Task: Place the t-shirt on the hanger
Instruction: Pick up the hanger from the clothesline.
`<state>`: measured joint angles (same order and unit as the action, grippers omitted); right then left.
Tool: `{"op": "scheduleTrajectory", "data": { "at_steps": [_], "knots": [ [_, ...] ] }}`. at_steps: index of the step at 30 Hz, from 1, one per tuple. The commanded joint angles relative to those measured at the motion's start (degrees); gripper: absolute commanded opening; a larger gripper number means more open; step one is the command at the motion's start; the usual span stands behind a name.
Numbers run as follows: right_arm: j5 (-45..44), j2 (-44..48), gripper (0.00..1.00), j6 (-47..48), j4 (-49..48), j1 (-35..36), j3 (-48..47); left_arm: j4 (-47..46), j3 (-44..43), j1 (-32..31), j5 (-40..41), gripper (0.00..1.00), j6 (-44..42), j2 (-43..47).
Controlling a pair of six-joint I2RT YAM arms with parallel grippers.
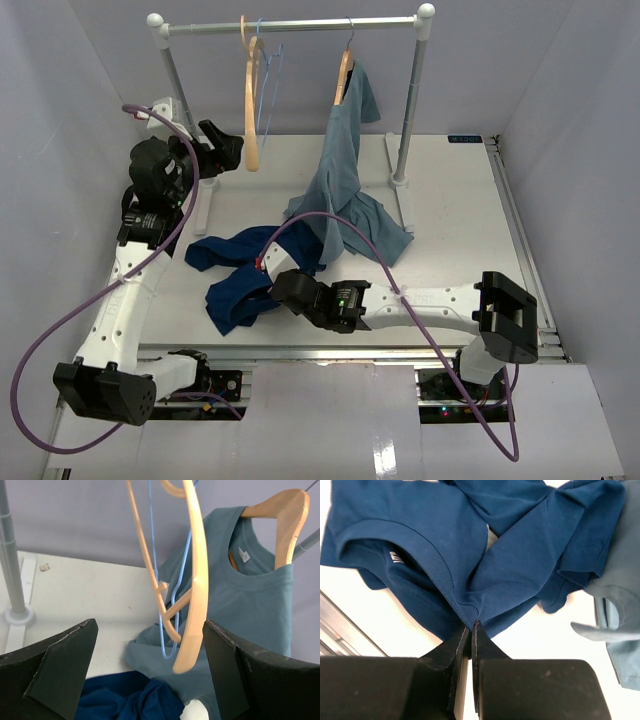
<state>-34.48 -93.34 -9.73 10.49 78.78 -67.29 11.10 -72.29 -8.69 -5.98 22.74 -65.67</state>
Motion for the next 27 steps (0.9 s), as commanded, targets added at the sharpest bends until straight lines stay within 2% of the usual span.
{"op": "scheduleTrajectory", "data": {
  "at_steps": [1,6,12,22,27],
  "knots": [
    [-1.23,1.66,0.08,1.27,-2.67,-0.12,1.95,-2.6,-5.36,0.16,-5.65,0.97,-2.77,-3.1],
    [-1.63,3.02,0.08,1.38,-3.56,-0.13,3.51,-5.52,-9.51,0.16,-8.8,0.97,-4.58,-7.59],
    [-1.19,2.71,0.08,1.39,-3.64,-0.13,3.75,-8.66,-10.37,0.07,-10.33,0.97,-4.54,-10.86],
    [-1.29,2.85,0.08,1.35,-3.64,-0.12,4.27,-9.25,-15.79,0.11,-8.3,0.91,-5.5,-16.28],
    [-1.42,2.8,0.08,1.47,-3.64,-0.19,4.27,-7.22,-17.14,-0.01,-4.85,0.87,-7.61,-17.56]
  ]
}}
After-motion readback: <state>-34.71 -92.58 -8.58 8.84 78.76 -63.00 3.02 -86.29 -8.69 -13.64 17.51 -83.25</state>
